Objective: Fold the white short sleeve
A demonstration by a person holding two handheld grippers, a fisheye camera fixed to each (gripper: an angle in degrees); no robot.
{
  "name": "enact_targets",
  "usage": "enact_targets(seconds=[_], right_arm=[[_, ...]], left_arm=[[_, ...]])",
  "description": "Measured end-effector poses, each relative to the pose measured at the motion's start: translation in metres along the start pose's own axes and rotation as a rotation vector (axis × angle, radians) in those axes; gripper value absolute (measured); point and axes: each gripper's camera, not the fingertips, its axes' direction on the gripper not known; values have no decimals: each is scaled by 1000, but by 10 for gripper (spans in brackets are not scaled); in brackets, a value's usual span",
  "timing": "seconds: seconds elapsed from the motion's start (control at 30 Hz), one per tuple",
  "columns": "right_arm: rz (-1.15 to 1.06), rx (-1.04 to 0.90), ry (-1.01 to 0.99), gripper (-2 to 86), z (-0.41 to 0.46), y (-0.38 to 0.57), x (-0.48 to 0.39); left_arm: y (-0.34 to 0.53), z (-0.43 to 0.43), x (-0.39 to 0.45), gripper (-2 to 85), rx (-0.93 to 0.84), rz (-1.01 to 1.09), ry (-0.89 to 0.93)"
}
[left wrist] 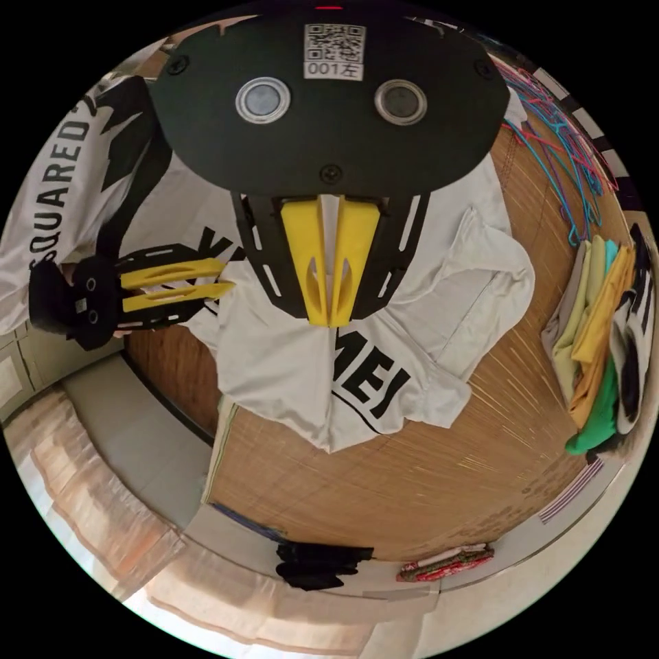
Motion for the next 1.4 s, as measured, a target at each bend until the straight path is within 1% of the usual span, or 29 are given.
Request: enact_targets(seconds=[0.1, 0.27, 0.33, 0.4, 0.47, 0.57, 0.63, 0.7, 0.8, 0.87, 0.93, 1.0, 1.1, 1.2, 1.27, 1.37, 1.4], right_arm=[[2, 41, -38, 24, -12, 1, -9], [-62, -71, -40, 44, 15, -7, -32], [-123, -111, -61, 69, 19, -11, -42], [-138, -104, -90, 82, 12, -11, -42], [-103, -60, -69, 83, -2, -6, -32], [49, -32, 58, 79, -15, 10, 8], [170, -61, 144, 81, -10, 22, 48], [204, -80, 180, 86, -4, 26, 68], [152, -78, 153, 97, 6, 23, 77], [112, -73, 121, 100, 12, 20, 75], [89, -98, 156, 102, 22, 17, 73], [89, -96, 147, 97, 26, 18, 73], [96, -29, 70, 59, 26, 21, 75], [91, 31, 82, 34, 21, 26, 72], [126, 68, 88, 27, 18, 30, 71], [204, 117, 125, 20, 16, 35, 69], [226, 123, 135, 18, 16, 36, 68]], left_arm=[[23, -12, -1, -10, 33, -6, 29], [53, 15, -8, -10, -51, -55, 43], [63, 29, -8, -10, -89, -78, 21], [68, 30, -8, -10, -92, -99, 1], [71, 22, -7, -9, -69, -99, -25], [65, 7, -9, -9, 6, -98, -45], [44, 6, -12, -8, 56, -80, 11], [20, 13, -11, 1, 80, -47, 33], [-29, 38, -7, 44, 72, -6, 86], [-56, 56, -5, 60, 54, 13, 72], [-81, 76, -1, 63, 51, 47, 27], [-94, 95, 1, 59, 1, 78, 44], [-103, 127, 3, 19, -155, 99, -1], [-101, 129, 8, -4, -103, 126, 31], [-103, 128, 10, -7, -95, 129, 60], [-110, 137, 16, -9, -163, 163, 33], [-112, 142, 19, -9, -177, 172, -5]])
